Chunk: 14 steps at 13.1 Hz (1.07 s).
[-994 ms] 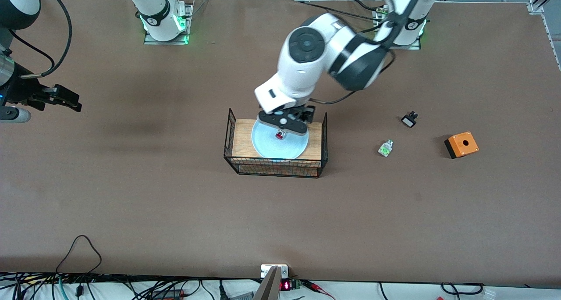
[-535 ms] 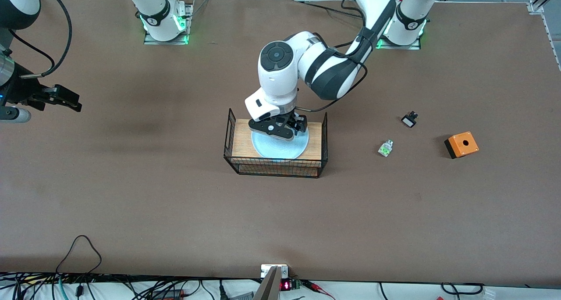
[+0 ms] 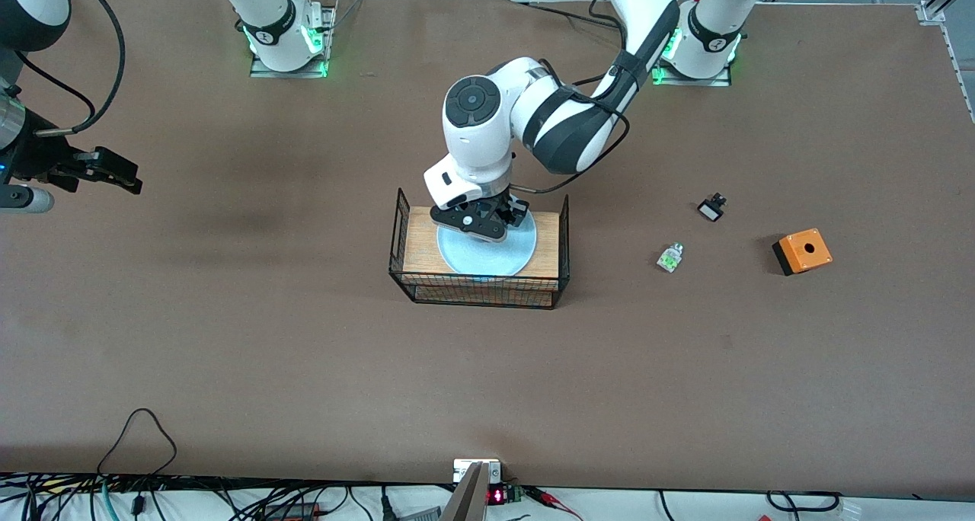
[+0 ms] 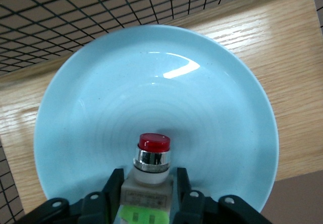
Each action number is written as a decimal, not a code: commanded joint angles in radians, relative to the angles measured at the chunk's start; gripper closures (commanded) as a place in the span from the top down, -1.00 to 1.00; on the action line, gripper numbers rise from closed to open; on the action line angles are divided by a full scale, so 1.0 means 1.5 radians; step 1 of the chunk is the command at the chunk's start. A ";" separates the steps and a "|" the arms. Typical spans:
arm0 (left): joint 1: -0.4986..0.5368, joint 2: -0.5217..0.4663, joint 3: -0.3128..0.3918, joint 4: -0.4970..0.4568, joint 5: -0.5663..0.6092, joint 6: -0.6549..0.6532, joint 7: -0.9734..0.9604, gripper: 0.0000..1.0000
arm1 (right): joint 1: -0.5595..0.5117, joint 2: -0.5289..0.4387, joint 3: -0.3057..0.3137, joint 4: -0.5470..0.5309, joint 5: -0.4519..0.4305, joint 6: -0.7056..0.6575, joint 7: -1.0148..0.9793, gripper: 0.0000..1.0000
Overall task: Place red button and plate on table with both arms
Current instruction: 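Lift the red button up out of the basket with the left gripper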
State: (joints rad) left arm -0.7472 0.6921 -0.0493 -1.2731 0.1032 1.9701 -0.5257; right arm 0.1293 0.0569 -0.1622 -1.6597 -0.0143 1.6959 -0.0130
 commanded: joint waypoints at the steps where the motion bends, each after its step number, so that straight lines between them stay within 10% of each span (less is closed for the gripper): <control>1: -0.001 -0.007 0.003 0.003 0.015 -0.010 0.000 -0.67 | 0.001 -0.002 0.000 0.004 0.007 -0.009 -0.008 1.00; 14: 0.229 -0.169 0.004 0.008 -0.049 -0.277 0.171 -0.64 | 0.010 -0.021 0.031 0.006 0.023 -0.070 0.100 1.00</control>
State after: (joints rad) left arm -0.4979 0.4597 -0.0343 -1.2307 0.0520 1.5972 -0.4319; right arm 0.1328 0.0530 -0.1543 -1.6570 -0.0021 1.6529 0.0246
